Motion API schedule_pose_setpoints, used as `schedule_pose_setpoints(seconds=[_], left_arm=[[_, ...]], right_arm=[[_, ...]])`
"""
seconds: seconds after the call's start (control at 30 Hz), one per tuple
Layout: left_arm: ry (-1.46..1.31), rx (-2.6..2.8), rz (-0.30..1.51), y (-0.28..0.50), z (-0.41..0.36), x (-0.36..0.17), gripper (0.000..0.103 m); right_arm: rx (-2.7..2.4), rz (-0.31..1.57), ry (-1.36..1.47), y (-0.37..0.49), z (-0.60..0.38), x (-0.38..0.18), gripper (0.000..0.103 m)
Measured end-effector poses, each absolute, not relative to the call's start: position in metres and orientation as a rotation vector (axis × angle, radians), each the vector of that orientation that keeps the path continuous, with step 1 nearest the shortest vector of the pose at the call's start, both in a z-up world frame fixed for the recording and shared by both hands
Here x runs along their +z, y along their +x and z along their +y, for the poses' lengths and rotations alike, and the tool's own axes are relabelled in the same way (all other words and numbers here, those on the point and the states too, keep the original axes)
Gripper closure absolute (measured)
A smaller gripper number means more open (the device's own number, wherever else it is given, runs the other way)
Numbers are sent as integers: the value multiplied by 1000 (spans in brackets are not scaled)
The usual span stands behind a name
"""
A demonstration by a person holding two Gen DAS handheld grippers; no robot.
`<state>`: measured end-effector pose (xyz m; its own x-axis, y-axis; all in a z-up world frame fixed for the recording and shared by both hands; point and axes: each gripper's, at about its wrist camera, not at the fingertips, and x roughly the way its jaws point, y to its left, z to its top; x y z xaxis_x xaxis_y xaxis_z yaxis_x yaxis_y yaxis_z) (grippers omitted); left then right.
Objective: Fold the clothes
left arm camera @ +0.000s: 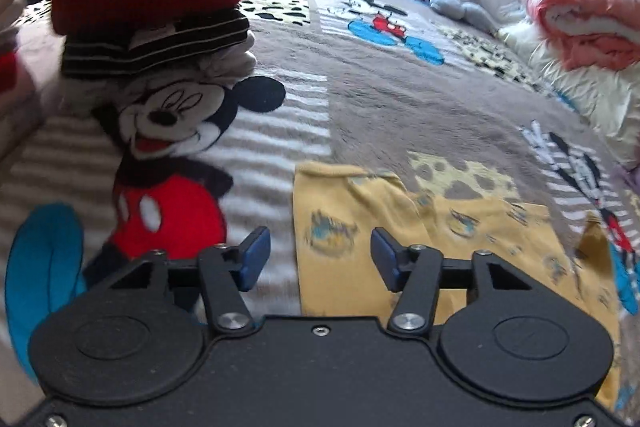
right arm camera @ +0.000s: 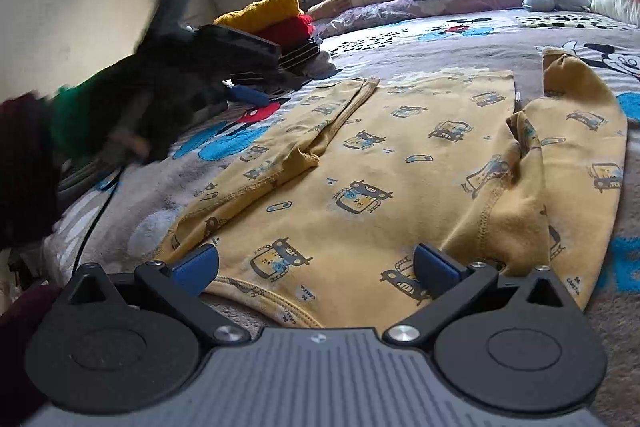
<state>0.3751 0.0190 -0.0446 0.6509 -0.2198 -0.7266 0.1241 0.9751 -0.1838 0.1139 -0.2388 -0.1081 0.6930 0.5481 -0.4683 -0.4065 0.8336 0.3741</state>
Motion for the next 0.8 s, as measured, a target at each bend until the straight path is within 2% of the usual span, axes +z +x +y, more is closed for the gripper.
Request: schedule_pose_setpoints(seconds=[0.17, 0.37, 0.4, 0.43, 0.5, 0.8], left_arm=[[-109, -191, 878, 410, 19, -50, 56], [-115, -210, 920, 429, 13, -61, 68], [-116, -209, 919, 429, 12, -63, 72], [-119, -211, 910, 428, 12, -64, 86], [-123, -219, 880, 423, 12, -59, 101], [-29, -212, 697, 376, 9, -8, 102]], right_arm=[[533, 583, 229, 112, -235, -110, 0], [541, 569, 252, 113, -238, -112, 0], [543, 568, 256, 113, -239, -112, 0], [545, 566, 260, 113, -239, -112, 0], [548, 563, 269, 113, -240, -112, 0], [555, 547, 301, 113, -242, -114, 0]])
